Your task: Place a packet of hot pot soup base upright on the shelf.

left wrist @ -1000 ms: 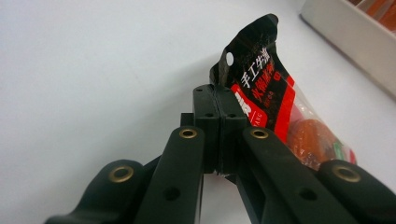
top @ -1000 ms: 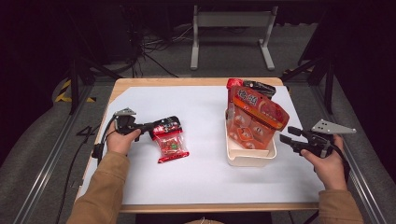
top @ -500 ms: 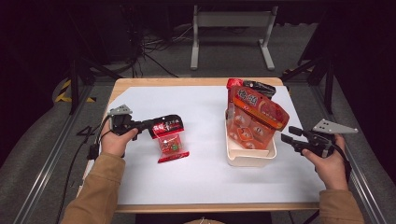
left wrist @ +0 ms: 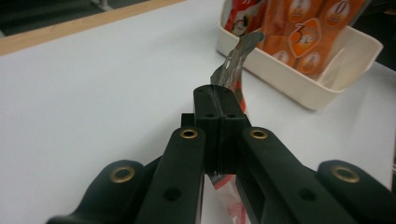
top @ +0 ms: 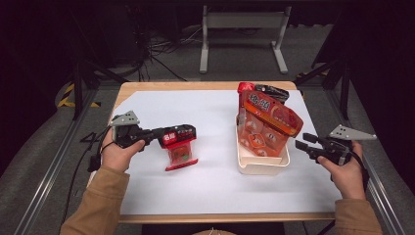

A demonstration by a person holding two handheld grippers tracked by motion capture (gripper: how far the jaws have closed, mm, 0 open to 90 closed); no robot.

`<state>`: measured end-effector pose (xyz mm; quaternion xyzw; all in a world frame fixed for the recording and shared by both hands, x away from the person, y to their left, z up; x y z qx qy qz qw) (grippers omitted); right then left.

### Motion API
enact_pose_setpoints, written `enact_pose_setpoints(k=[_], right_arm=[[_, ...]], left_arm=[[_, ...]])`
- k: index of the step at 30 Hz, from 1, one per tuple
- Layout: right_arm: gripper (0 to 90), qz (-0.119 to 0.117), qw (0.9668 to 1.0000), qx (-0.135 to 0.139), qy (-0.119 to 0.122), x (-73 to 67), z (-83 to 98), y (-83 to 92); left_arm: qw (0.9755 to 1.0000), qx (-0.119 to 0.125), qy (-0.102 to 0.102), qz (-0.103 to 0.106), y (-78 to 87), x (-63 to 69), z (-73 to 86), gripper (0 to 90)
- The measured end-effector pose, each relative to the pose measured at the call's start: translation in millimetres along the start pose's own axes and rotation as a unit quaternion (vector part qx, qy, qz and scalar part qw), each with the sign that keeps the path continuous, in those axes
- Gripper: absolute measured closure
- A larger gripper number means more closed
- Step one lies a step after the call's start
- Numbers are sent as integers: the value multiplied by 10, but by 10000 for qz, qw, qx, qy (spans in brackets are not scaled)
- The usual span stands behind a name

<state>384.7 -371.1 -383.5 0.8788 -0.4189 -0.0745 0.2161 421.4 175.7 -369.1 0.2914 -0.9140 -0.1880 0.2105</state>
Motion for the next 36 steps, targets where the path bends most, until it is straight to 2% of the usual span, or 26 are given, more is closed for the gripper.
enact_pose_setpoints(k=[1,2,9,12,13,15,17,18,19,21,23,29,33,36], right_arm=[[510,-3,10000,1,-1,-1,-1,1],[511,-3,10000,2,-1,-1,-1,2],[507,-6,9999,38,-101,16,-4,14],[504,47,9999,29,-116,27,7,14],[502,72,9999,18,-112,31,11,12],[500,82,9999,13,-94,35,14,12],[493,88,9999,25,-64,39,15,12],[491,90,9999,32,-78,37,13,16],[491,73,9999,48,-90,38,13,19],[491,47,9999,62,-100,42,11,33],[491,55,9999,63,-122,48,12,43],[492,62,9999,-9,-103,64,30,27],[493,96,9999,-64,-70,65,38,12],[492,79,9999,-51,-82,65,41,16]], left_arm=[[10000,27,-80,-3,14,22,-15,900],[9999,44,-67,68,29,64,-26,900],[9992,132,-302,214,135,261,-103,900],[9988,173,-391,242,171,301,-139,900],[9988,188,-349,278,180,316,-146,900],[9985,227,-396,297,185,320,-159,900],[9983,231,-310,430,197,348,-172,900],[9980,235,-359,456,203,347,-180,900],[9979,230,-325,519,209,367,-185,900],[9974,226,-355,584,224,411,-208,900],[9967,242,-479,613,238,446,-248,900],[9960,276,-561,642,232,540,-339,900],[9950,299,-575,763,198,633,-411,900],[9937,321,-662,851,171,696,-475,900]])
Point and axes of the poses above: each handheld gripper's, and its own axes: y roughly backward along the jaws, z roughly out of its underside, x roughly to its right, the point moved 3 cm from there along -y, roughly forward along the jaws, and after that the axes turned 7 degrees about y, right-handed, at the moved point
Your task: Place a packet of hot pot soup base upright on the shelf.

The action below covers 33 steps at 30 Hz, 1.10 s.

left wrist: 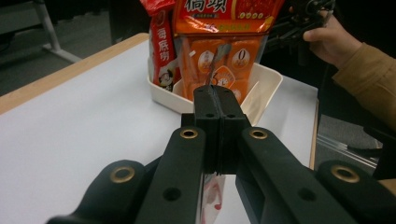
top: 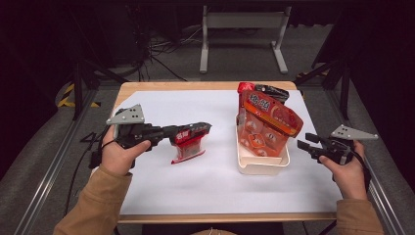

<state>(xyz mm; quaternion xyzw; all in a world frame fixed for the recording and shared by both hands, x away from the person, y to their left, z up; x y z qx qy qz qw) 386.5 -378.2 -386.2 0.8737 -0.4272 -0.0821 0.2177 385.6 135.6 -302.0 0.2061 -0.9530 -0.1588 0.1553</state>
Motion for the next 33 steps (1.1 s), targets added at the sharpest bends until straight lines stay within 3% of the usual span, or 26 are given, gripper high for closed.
enact_pose_setpoints(k=[9,17,26,33], right_arm=[[495,-71,10000,64,-27,16,6,20],[497,-5,9999,-134,64,14,57,-44],[494,30,9999,-107,45,28,74,-57],[482,-18,9999,-150,49,-1,89,-109]], left_arm=[[9994,-36,-279,201,-207,187,-201,900],[9984,-79,-379,414,-394,290,-338,899],[9966,-117,-590,557,-556,438,-484,899],[9961,-39,-618,629,-659,503,-567,898]])
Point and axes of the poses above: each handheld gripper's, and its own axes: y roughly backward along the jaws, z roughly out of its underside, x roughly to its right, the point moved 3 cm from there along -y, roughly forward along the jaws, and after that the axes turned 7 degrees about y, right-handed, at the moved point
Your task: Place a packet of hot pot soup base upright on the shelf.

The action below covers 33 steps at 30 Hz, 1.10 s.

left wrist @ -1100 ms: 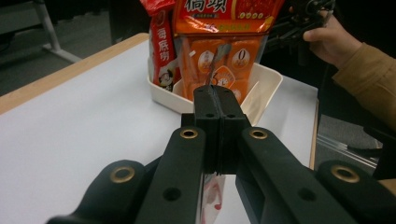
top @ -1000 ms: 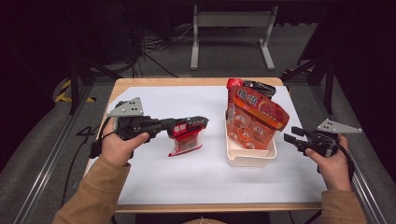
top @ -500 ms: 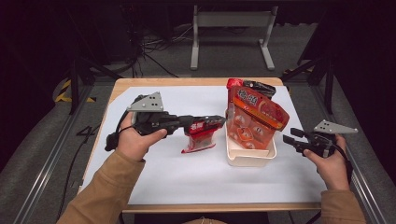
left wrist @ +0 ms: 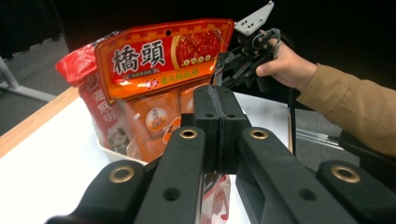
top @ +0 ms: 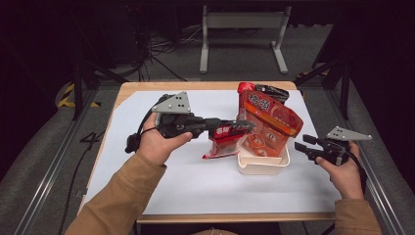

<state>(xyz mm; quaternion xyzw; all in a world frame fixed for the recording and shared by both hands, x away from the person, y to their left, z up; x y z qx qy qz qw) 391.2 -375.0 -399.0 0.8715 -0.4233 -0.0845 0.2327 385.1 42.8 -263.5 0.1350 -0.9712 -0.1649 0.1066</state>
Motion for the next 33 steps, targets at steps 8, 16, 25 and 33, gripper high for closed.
enact_pose_setpoints(k=[8,16,25,33], right_arm=[[486,-17,10000,-2,-4,-2,6,-3],[491,-8,10000,22,-33,13,12,3],[494,-21,10000,26,-38,16,15,4],[495,-36,10000,35,-57,21,15,13]], left_arm=[[9998,145,12,106,-108,-1,-57,900],[9992,333,-18,199,-223,-28,-83,900],[9981,489,-19,370,-407,-17,-112,900],[9975,515,-62,472,-564,9,-136,900]])
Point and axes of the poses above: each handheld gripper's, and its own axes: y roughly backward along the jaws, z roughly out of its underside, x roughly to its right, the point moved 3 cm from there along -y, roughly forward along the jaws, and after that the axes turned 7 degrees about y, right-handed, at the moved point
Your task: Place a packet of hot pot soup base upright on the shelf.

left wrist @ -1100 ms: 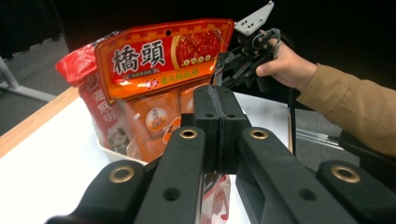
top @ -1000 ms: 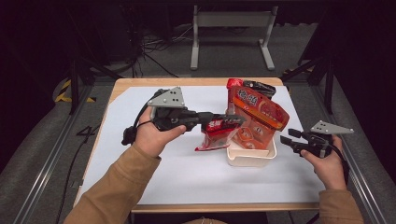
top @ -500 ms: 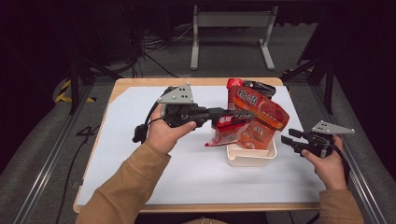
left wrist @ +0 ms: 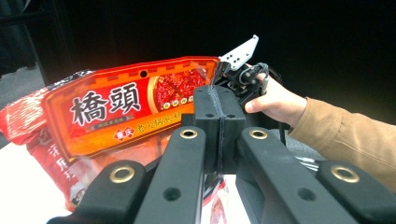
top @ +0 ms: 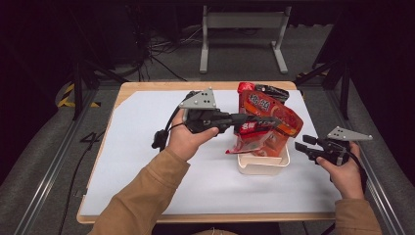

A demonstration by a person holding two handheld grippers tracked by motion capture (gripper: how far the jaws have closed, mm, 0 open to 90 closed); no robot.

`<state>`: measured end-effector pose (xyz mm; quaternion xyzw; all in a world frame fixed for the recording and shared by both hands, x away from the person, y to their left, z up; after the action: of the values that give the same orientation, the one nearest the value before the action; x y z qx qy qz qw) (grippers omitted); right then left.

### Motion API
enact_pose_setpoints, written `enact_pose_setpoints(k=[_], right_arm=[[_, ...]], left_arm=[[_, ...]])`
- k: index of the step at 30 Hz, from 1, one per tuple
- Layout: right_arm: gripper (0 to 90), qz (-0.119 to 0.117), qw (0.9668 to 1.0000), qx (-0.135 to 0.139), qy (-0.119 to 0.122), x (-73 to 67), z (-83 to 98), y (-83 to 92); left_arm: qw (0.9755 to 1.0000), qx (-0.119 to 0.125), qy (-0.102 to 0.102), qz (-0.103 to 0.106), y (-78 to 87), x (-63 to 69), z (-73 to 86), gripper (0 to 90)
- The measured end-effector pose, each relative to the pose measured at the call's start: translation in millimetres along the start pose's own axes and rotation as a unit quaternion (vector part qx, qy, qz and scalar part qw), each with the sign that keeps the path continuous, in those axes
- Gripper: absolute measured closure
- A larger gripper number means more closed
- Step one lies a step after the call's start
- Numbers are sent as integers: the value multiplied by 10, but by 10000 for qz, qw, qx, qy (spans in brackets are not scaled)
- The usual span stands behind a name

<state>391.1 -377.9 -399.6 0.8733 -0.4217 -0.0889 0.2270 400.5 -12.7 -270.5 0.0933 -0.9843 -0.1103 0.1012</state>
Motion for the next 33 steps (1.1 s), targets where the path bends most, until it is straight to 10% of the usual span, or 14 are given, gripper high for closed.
enact_pose_setpoints(k=[33], right_arm=[[497,-4,10000,51,-67,44,24,33]], left_arm=[[9991,-161,-128,369,-668,1,202,900]])
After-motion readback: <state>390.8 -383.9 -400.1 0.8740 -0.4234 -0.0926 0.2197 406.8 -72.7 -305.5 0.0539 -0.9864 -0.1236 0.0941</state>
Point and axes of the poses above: each handheld gripper's, and its own axes: y roughly backward along the jaws, z roughly out of its underside, x roughly to its right, the point moved 3 cm from there along -y, roughly forward along the jaws, and after that the axes turned 7 degrees about y, right-handed, at the moved point
